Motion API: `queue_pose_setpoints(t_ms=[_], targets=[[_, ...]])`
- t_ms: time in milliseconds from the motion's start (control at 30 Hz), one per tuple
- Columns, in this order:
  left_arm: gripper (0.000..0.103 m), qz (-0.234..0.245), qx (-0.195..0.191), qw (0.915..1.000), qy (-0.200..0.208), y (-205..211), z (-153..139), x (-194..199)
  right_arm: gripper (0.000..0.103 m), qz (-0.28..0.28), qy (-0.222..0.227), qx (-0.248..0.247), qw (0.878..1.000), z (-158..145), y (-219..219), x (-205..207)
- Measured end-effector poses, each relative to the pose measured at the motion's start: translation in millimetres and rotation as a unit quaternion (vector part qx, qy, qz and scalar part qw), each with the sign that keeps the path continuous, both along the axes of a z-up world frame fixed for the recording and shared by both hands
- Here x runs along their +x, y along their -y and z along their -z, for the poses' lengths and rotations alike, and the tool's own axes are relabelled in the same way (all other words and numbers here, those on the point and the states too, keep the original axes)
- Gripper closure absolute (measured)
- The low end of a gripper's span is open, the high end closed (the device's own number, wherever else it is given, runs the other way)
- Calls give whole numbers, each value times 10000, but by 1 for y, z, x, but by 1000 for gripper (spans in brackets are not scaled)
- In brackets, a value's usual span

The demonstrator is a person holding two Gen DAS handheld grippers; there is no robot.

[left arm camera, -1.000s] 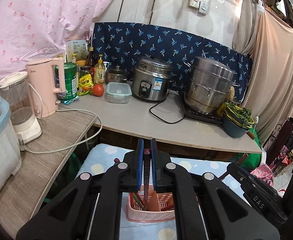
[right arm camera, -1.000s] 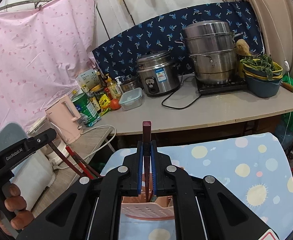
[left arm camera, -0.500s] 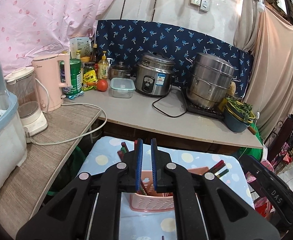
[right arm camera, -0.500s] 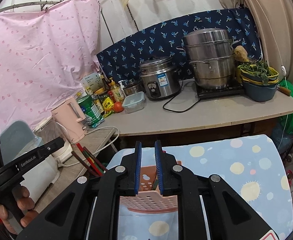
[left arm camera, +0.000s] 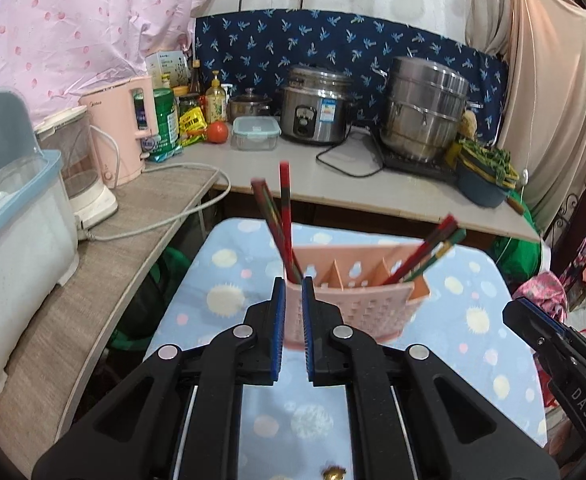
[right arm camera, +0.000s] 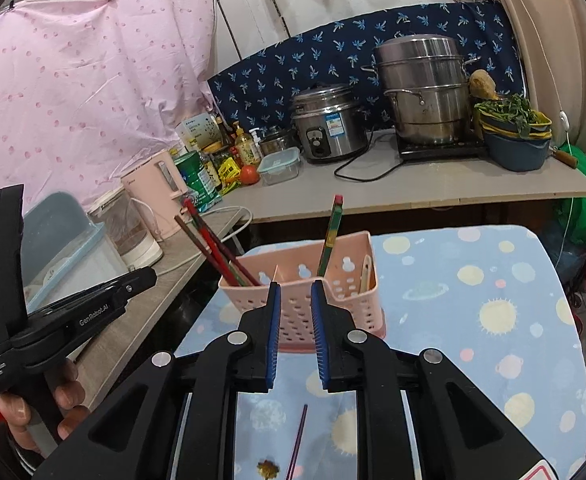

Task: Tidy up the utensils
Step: 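Open both tools and withdraw them back over the gold spoon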

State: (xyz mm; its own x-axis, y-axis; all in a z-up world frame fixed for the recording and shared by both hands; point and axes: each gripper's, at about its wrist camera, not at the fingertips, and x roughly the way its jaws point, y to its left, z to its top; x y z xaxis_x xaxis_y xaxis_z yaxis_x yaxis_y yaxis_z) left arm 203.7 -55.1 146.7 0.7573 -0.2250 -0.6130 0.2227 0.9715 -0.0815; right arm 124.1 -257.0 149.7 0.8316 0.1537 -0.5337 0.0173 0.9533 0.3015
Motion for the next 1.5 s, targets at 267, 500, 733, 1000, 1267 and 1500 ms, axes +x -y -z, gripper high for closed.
queue_pose_setpoints(t_ms=[267, 500, 733, 1000, 1267, 1500], targets=[[95, 42, 195, 9994, -288, -1, 31, -30, 86, -49, -304, -45, 9995, 29, -13, -32], [95, 29, 286, 9986, -446, -6, 48, -48, 86, -59, -490, -157, 9987, 48, -19, -51], [95, -4, 386, 9973, -624, -15, 69, -65, 81, -110, -783, -259, 9965, 74, -26, -71], [91, 2, 535, 9953, -807, -18, 100, -87, 81, -295, -1200, -291, 9919, 111, -42, -96], [80, -56, 589, 9925, -1072, -27, 127, -105, 81, -432, -1497, -352, 9872, 137, -58, -117], [78, -106, 655, 9897, -1270, -34, 144, -116, 81, -551, -1718, -337, 9830, 156, -70, -129]])
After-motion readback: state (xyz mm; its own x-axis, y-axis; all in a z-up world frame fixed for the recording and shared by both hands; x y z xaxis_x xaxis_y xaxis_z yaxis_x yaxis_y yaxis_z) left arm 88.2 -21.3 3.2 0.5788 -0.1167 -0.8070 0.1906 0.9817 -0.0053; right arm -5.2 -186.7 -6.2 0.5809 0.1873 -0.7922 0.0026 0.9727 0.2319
